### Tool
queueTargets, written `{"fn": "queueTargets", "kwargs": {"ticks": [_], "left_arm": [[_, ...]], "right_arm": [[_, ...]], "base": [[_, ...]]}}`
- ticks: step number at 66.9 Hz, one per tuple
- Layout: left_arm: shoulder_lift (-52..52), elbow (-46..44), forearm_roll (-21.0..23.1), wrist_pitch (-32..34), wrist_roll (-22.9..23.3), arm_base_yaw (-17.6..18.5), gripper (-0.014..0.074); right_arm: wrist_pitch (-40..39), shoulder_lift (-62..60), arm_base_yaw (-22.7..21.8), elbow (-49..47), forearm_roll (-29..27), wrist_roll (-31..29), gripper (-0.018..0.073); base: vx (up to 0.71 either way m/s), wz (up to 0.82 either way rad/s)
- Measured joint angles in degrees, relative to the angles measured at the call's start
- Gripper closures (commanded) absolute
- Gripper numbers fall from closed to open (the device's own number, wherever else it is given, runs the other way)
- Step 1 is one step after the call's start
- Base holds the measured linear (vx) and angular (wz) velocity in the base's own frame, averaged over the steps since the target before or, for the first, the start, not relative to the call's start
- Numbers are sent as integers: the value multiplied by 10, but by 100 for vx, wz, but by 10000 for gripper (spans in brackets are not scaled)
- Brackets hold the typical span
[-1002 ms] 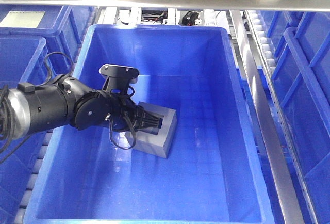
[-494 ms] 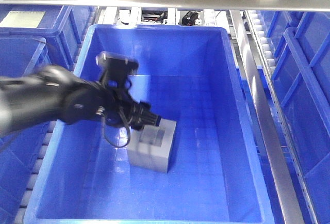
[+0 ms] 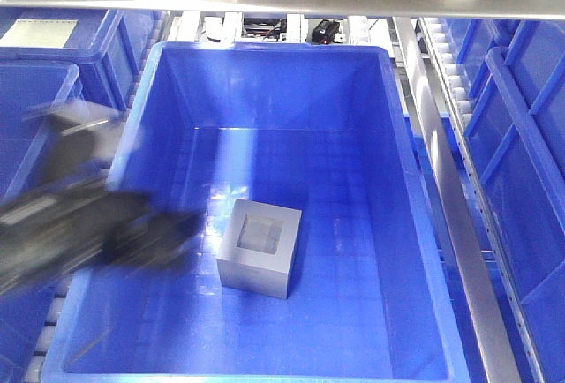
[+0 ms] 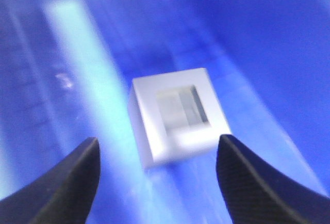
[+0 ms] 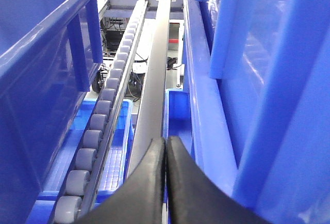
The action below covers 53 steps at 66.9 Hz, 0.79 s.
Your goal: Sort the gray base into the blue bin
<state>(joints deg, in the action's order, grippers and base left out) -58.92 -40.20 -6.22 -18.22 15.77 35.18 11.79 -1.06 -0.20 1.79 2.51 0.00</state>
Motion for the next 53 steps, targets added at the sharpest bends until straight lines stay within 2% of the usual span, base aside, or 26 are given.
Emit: {"fn": "queueTargets", "kwargs": {"ticks": [18, 31, 42, 47, 53], "left_arm": [[279, 131, 0, -5, -3, 0, 132], [427, 187, 0, -40, -5, 0, 199], [466, 200, 0, -45, -6, 0, 305], [467, 200, 0, -45, -6, 0, 392], [468, 200, 1, -46, -6, 0, 537]], "right_arm": [[0, 0, 0, 0, 0, 0, 564], [0, 0, 0, 0, 0, 0, 564], [0, 0, 0, 0, 0, 0, 564], [0, 0, 0, 0, 0, 0, 564], [0, 0, 0, 0, 0, 0, 564]], "base": [[0, 0], [0, 0], [0, 0], [0, 0], [0, 0]]}}
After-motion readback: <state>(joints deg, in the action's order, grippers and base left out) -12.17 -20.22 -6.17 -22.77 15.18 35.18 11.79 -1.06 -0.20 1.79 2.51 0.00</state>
